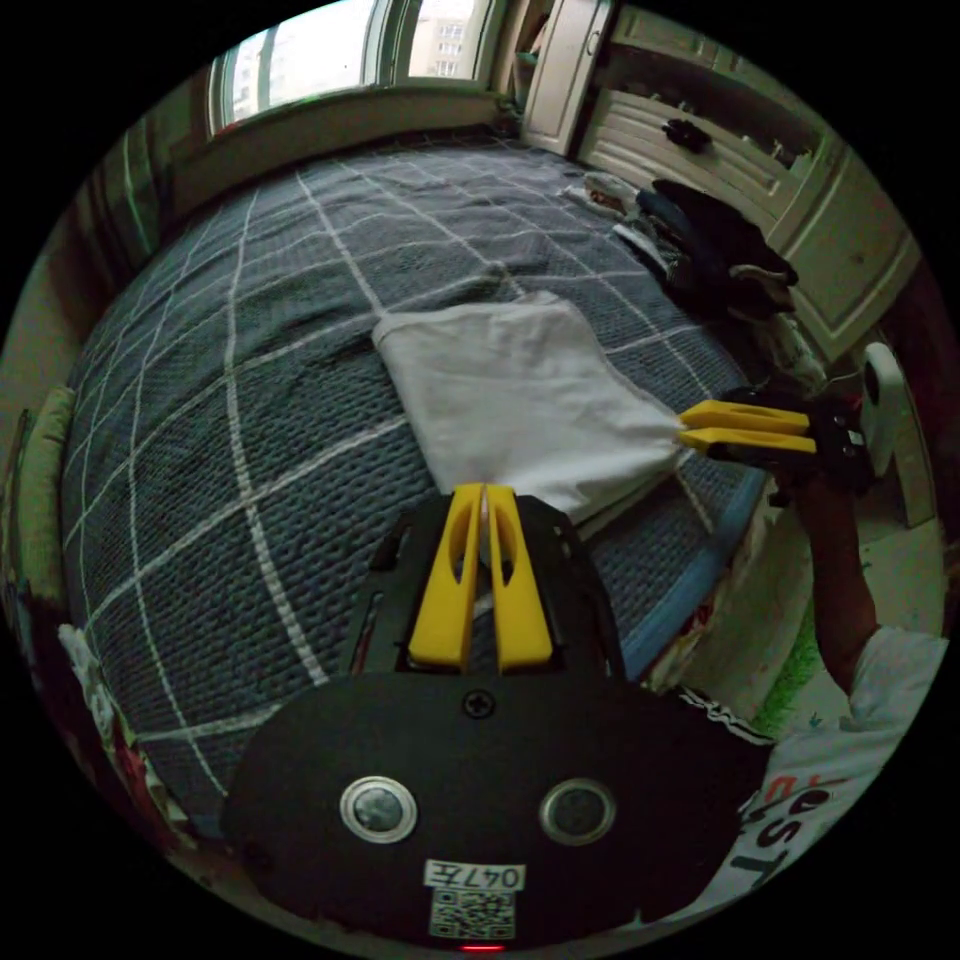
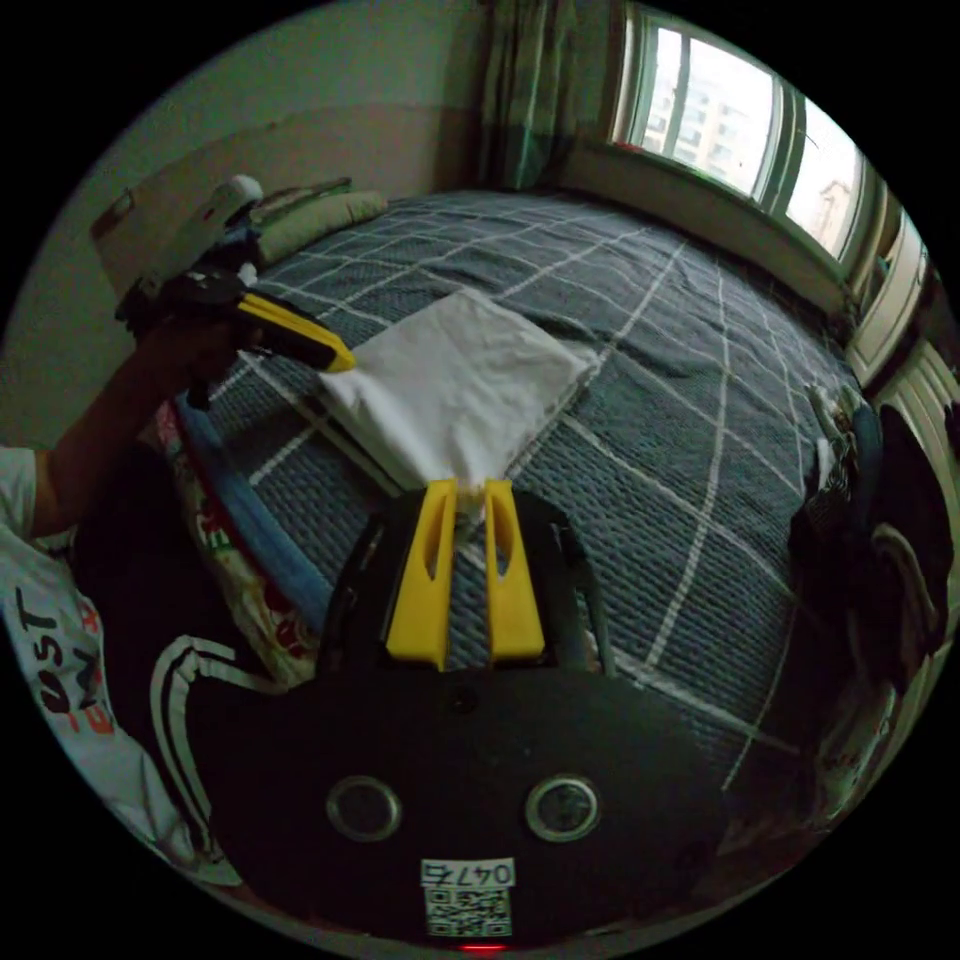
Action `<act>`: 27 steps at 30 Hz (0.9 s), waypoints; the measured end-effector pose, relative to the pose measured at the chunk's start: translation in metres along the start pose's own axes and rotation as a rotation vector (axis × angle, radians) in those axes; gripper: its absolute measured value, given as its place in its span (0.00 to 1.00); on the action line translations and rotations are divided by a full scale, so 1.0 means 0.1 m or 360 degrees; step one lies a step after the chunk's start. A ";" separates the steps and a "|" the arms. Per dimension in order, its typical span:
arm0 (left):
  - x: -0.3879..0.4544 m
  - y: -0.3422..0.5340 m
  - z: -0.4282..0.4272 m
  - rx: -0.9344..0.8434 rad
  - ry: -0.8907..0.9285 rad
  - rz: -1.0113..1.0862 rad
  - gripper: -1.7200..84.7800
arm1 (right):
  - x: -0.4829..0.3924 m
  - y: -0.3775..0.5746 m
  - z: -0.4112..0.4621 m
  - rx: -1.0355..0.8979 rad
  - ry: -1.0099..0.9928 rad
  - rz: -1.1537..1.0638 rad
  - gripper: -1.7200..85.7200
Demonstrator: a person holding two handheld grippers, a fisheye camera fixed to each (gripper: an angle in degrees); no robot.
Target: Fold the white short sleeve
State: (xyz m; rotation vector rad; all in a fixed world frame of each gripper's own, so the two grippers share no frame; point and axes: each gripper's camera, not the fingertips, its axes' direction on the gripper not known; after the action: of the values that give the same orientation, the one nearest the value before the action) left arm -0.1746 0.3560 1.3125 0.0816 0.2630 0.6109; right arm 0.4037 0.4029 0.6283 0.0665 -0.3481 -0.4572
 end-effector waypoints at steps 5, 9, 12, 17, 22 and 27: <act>0.16 -0.06 -0.12 0.0027 -0.0051 0.0182 0.01 | -0.22 -0.12 -0.14 0.0053 0.0090 -0.0101 0.03; 0.04 -0.04 0.08 -0.0139 -0.0002 0.0172 0.02 | -0.29 -0.03 0.16 -0.0138 0.0079 -0.0098 0.03; -0.06 -0.12 -0.22 -0.0014 0.0130 0.0208 0.02 | -0.25 -0.08 -0.06 -0.0052 0.0061 -0.0083 0.03; -0.39 -0.72 -0.57 0.0226 -0.0044 0.0230 0.01 | 0.03 -0.59 -0.39 0.0203 0.0097 -0.0097 0.02; -0.74 -1.05 0.03 -0.0111 -0.0285 0.0090 0.02 | 0.29 -1.07 0.32 -0.0161 0.0133 -0.0057 0.03; -1.08 -0.72 -0.49 0.0100 -0.0084 -0.0102 0.14 | 0.41 -1.00 0.24 -0.0006 0.0088 -0.0010 0.07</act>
State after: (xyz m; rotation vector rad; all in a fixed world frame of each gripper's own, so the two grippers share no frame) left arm -0.2325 0.2344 1.2781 0.1488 0.2325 0.5361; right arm 0.3877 0.2952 0.6496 0.0763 -0.2929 -0.4613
